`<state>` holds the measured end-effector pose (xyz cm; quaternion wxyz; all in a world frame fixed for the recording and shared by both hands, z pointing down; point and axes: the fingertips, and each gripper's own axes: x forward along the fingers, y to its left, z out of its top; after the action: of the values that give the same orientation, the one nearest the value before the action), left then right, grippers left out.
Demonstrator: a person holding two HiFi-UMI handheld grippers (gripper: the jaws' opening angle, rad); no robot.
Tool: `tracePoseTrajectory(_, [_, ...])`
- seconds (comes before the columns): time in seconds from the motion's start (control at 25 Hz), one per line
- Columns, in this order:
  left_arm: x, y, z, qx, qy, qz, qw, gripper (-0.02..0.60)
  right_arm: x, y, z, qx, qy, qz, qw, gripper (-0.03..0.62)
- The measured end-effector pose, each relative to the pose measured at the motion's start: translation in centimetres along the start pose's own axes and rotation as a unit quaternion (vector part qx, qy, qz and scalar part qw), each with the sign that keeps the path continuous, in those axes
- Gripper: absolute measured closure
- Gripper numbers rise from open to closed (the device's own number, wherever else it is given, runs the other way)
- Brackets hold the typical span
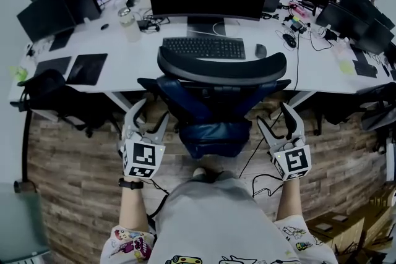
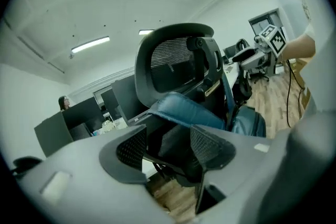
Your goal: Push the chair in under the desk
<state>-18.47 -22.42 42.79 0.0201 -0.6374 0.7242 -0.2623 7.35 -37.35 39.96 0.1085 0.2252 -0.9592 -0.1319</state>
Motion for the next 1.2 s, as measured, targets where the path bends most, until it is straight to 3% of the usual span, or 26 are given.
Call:
tracePoseTrajectory(0.28, [-1.5, -3.4, 0.1, -0.081, -0.003, -0.028, 0.9963, 0.364, -0.2, 4.1, -0.3, 0.075, -0.002, 0.039, 0.996, 0.345])
tracePoseTrajectory(0.64, [-2.6, -7.1, -1.2, -0.162, 0.009, -0.072, 0.9841, 0.42, -0.7, 7.0, -1.7, 0.133, 0.026, 0.069, 0.988, 0.427])
tracePoseTrajectory(0.84, [-3.0, -7.6, -1.9, -0.179, 0.005, -0.067, 0.9815, 0.472, -1.1, 7.8, -2.1, 0.174, 0.02, 0.069, 0.982, 0.491])
tracePoseTrajectory(1.2, [-3.9, -8.2, -2.5, -0.2, 0.001, -0.071, 0.9772, 0.571, -1.6, 9.3, -2.8, 0.185, 0.032, 0.088, 0.978, 0.592])
